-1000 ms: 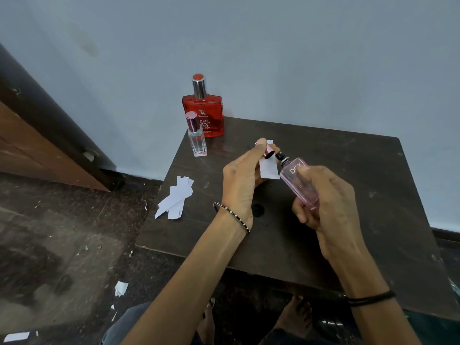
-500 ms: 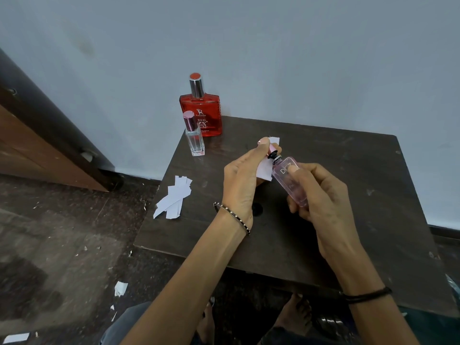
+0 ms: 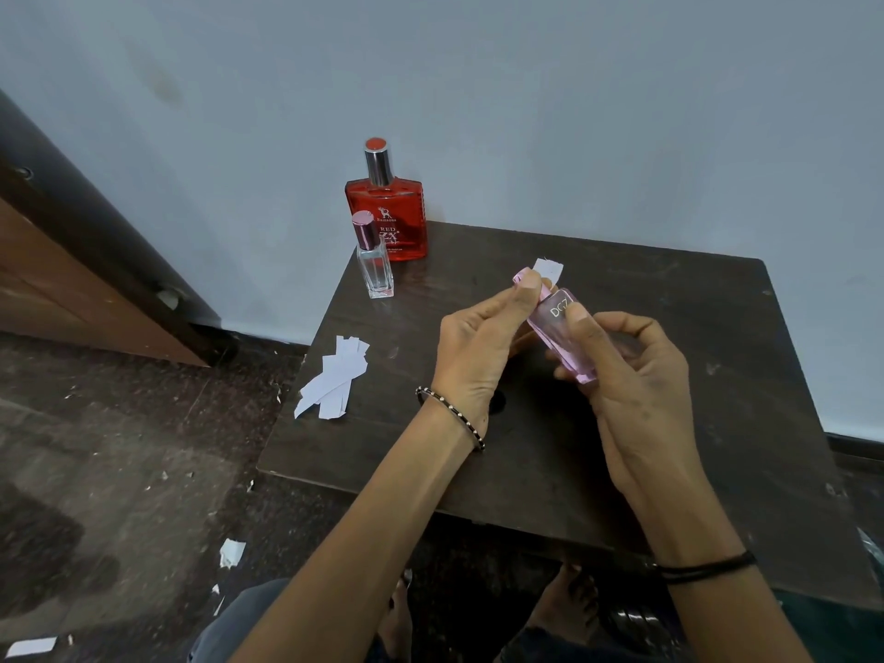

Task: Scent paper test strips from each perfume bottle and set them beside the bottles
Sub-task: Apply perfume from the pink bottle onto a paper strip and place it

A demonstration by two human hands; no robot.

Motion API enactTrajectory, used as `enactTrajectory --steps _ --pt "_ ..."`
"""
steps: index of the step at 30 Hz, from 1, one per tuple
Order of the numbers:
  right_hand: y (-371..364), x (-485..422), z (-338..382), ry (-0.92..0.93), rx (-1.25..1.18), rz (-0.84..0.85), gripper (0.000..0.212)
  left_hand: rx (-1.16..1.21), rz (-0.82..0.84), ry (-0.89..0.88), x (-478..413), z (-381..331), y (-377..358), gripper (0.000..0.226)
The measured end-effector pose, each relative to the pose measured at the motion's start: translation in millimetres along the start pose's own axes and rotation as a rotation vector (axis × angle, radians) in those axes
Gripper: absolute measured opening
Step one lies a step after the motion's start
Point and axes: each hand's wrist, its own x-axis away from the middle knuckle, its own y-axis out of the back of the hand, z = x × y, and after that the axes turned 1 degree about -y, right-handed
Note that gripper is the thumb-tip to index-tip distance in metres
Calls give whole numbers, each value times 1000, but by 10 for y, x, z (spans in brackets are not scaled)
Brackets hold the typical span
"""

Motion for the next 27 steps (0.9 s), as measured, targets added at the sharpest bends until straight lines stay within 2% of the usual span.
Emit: enactTrajectory --steps 6,9,12,14,17,22,27 --pt "8 -4 13 -133 -188 75 42 -54 22 -26 21 -32 25 34" --pt "33 -13 51 -148 -190 82 43 -58 36 -46 35 -36 9 28" --pt "70 -19 62 -162 -195 81 33 -56 -13 -5 24 -61 11 34" --pt "97 -32 66 -174 -212 57 28 -72 -57 12 -10 -72 29 26" --pt "119 -62 83 -159 -215 8 30 31 -40 33 -44 -84 45 10" --pt "141 -104 60 -108 -191 -23 27 58 -26 17 -87 -45 80 25" --pt "125 -117 42 -36 -53 -17 43 15 -21 -5 -124 -23 92 48"
